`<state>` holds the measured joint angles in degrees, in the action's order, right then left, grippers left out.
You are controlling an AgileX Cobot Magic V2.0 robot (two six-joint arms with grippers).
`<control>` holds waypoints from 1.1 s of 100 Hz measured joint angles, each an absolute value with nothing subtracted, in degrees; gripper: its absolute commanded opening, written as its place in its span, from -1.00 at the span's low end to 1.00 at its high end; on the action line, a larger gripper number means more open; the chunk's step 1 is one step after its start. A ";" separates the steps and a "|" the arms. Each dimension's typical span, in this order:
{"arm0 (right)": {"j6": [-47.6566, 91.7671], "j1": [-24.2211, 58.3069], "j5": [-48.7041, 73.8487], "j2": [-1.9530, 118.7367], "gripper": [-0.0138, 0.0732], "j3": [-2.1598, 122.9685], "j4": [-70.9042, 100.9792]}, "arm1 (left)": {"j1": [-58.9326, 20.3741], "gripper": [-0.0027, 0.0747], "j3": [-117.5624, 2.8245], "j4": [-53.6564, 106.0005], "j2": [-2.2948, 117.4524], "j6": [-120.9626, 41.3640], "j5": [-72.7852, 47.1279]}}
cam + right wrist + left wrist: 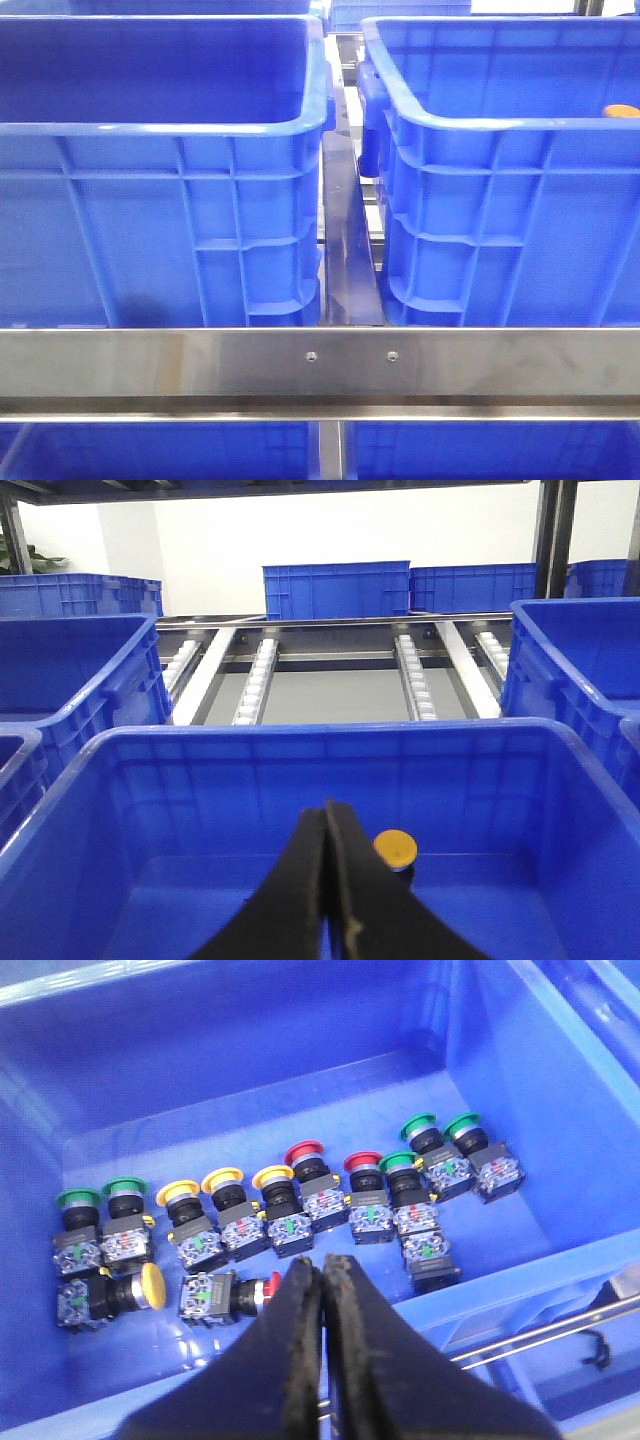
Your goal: Pick red and yellow buttons and place in box
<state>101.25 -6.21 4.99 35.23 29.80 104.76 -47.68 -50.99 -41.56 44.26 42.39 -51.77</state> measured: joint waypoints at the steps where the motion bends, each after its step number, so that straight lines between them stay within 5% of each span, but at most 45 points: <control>1: 101.25 -6.21 4.99 35.23 -0.84 29.80 104.76 | -47.68 -0.98 -50.99 -41.56 44.26 41.97 -51.77; 23: 101.25 -6.21 5.03 35.23 -0.84 29.80 104.76 | -44.72 -0.98 -50.01 -39.36 42.95 35.90 -48.29; 70: 101.25 -6.21 5.03 35.23 -0.84 29.80 104.76 | -18.36 -0.98 -30.78 -17.16 27.65 11.86 -23.15; 110: 101.25 -6.21 5.03 35.23 -0.84 29.72 104.76 | -7.06 -0.98 -14.23 -9.83 12.33 5.09 -12.91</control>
